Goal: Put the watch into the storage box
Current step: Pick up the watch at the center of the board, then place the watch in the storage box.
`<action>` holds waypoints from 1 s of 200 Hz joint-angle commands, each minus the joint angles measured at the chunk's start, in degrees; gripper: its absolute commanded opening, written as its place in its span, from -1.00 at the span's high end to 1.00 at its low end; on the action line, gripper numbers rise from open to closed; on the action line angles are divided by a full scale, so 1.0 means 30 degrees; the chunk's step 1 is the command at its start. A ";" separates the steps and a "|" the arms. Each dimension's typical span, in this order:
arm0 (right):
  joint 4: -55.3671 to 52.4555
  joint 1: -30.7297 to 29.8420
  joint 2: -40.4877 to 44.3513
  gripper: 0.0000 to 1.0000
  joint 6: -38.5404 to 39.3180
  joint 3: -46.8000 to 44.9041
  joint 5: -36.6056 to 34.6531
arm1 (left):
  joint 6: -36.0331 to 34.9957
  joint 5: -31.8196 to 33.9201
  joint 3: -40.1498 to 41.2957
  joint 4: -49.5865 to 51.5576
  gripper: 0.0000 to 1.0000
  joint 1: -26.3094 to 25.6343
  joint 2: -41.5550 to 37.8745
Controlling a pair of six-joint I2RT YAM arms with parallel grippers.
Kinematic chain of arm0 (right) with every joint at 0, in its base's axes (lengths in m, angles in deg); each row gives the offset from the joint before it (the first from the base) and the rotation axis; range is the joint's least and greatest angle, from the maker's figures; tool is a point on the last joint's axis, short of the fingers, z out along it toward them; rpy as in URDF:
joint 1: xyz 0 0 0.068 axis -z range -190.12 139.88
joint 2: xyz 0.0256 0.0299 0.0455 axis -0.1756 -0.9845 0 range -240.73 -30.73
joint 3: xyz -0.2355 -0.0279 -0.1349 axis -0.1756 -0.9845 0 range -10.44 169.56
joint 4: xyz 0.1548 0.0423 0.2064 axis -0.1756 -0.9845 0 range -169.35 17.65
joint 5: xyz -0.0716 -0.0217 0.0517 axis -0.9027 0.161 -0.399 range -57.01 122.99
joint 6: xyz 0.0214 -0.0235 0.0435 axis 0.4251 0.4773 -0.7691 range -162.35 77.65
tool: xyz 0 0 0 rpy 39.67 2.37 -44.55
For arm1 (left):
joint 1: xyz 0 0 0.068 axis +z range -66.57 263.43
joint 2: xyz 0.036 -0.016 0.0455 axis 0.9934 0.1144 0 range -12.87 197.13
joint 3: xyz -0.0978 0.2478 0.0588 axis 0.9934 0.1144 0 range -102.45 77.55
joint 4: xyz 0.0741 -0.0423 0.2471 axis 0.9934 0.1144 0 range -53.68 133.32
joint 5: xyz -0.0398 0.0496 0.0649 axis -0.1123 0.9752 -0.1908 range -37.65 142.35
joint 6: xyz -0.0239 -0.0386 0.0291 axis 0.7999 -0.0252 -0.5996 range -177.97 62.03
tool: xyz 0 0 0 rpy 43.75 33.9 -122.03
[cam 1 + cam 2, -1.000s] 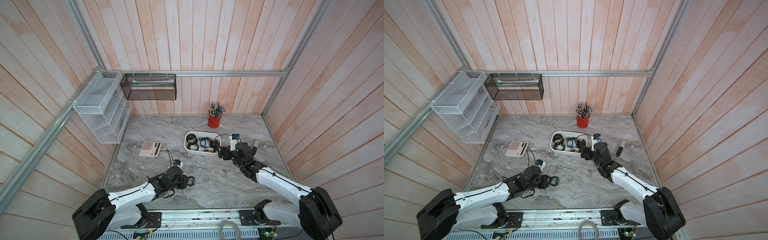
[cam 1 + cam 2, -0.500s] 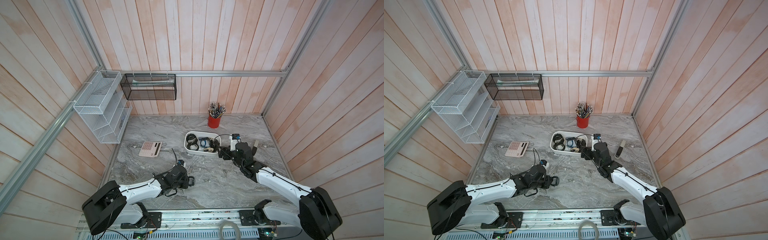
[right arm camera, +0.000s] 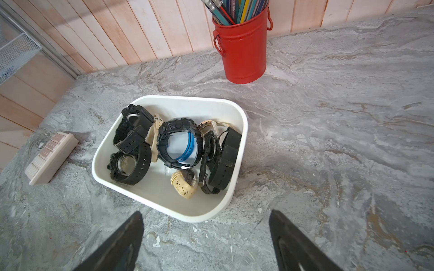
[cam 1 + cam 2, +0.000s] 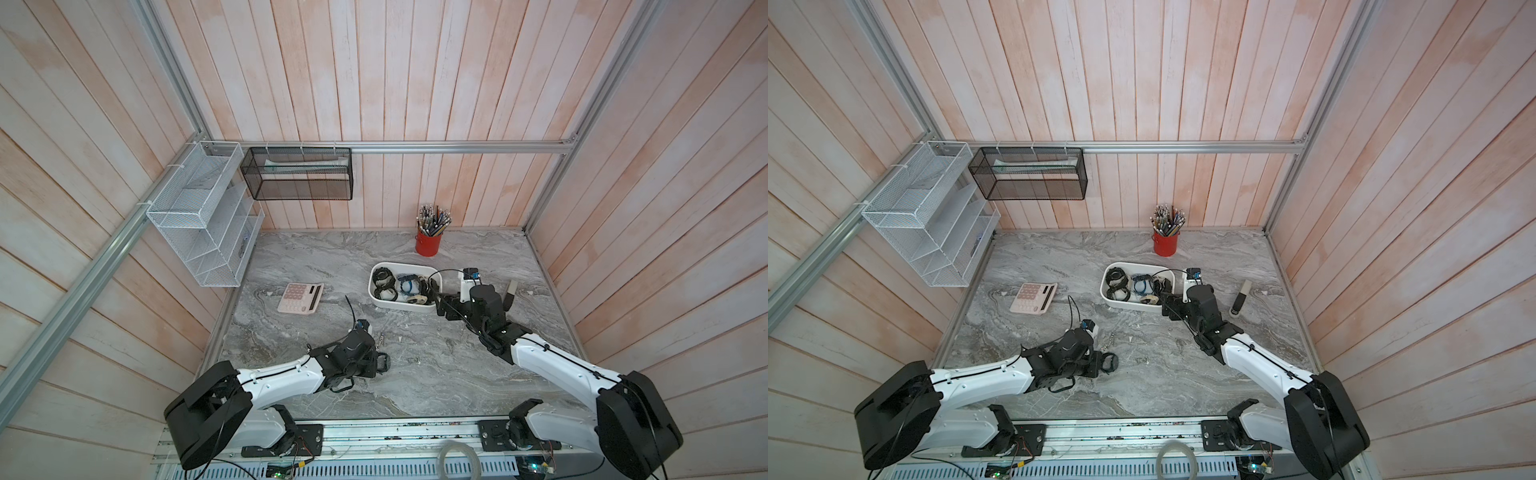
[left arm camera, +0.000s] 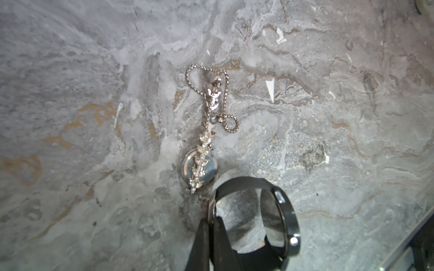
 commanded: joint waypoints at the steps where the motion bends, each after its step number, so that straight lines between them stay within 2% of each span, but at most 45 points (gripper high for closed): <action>1: -0.0122 0.0048 -0.0042 -0.72 -0.0271 0.0140 -0.0156 | -0.0498 0.0289 -0.1069 0.0951 1.00 -0.0108 -0.1276; 44: -0.0278 0.0048 0.0246 -0.72 -0.0098 0.0080 -0.0470 | -0.1586 0.1486 -0.2662 0.2340 1.00 -0.0101 -0.3163; 70: -0.0089 0.0055 0.0587 -0.72 -0.0304 -0.0154 -0.0506 | -0.3103 0.2713 -0.4216 0.2548 1.00 -0.0073 -0.2970; 102: -0.0561 0.0057 0.0896 -0.72 0.0040 0.0002 -0.0823 | -0.5427 0.3496 -0.7224 0.2362 1.00 0.0345 -0.0359; 123: -0.0806 0.0080 0.1423 -0.72 -0.0093 -0.0182 -0.1071 | -0.6670 0.3279 -0.9098 0.1842 1.00 0.0927 0.1837; 156: -0.1354 0.0101 0.2572 -0.72 0.0061 -0.0620 -0.1491 | -0.7844 0.2188 -1.1763 0.1199 1.00 0.1990 0.4994; 200: -0.1828 0.0114 0.3477 -0.73 -0.0286 -0.1323 -0.1691 | -0.9034 0.2406 -1.4979 0.1405 1.00 0.2464 0.8537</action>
